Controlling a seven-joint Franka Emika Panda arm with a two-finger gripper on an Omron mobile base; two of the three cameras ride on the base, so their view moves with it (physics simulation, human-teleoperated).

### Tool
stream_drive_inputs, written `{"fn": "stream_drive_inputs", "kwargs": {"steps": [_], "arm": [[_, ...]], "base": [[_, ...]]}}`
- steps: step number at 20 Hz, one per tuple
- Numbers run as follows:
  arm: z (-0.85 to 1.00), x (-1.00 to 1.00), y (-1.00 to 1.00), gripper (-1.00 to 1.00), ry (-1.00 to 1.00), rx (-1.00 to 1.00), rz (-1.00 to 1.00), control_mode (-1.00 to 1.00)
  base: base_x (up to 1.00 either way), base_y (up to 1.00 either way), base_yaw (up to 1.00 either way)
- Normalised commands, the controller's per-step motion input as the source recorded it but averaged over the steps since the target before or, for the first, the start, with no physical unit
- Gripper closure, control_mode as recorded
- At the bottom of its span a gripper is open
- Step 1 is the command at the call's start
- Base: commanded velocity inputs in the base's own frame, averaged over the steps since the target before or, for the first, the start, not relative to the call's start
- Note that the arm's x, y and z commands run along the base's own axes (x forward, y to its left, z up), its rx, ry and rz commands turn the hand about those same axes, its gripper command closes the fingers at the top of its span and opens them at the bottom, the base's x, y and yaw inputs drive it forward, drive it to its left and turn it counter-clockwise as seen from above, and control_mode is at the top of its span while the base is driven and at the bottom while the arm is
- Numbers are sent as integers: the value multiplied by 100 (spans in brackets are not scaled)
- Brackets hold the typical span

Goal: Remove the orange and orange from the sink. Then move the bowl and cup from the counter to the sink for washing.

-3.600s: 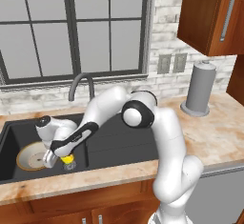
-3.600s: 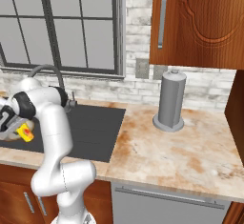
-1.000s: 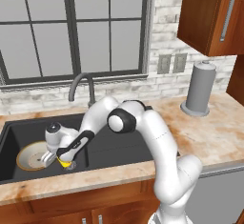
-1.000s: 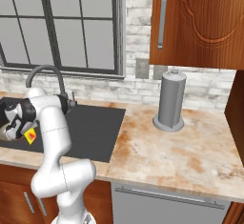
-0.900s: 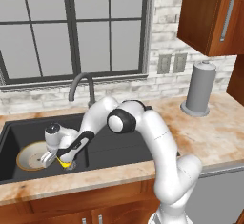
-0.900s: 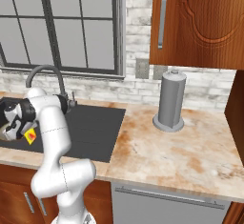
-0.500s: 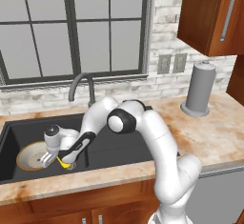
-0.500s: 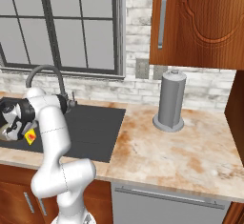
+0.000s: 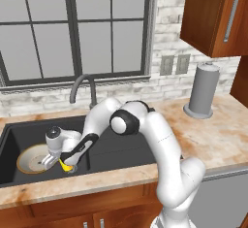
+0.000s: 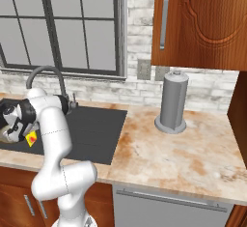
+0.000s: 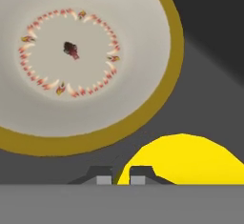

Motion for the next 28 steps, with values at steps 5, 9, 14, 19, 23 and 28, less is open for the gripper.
{"fn": "stream_drive_inputs", "kwargs": {"steps": [5,9,14,19,23,28], "arm": [[-23,-5,-8,-100,0,0,-6,-100],[-6,-2,-9,-100,0,1,-5,-100],[0,-8,-12,-100,0,0,-3,-100],[5,-13,-12,-100,0,0,-4,-100],[18,-7,-5,-100,0,0,-2,-100],[29,-9,0,-100,0,0,-2,-100]], "base": [[0,0,0],[0,0,0],[0,0,0],[0,0,0],[0,0,0],[0,0,0]]}}
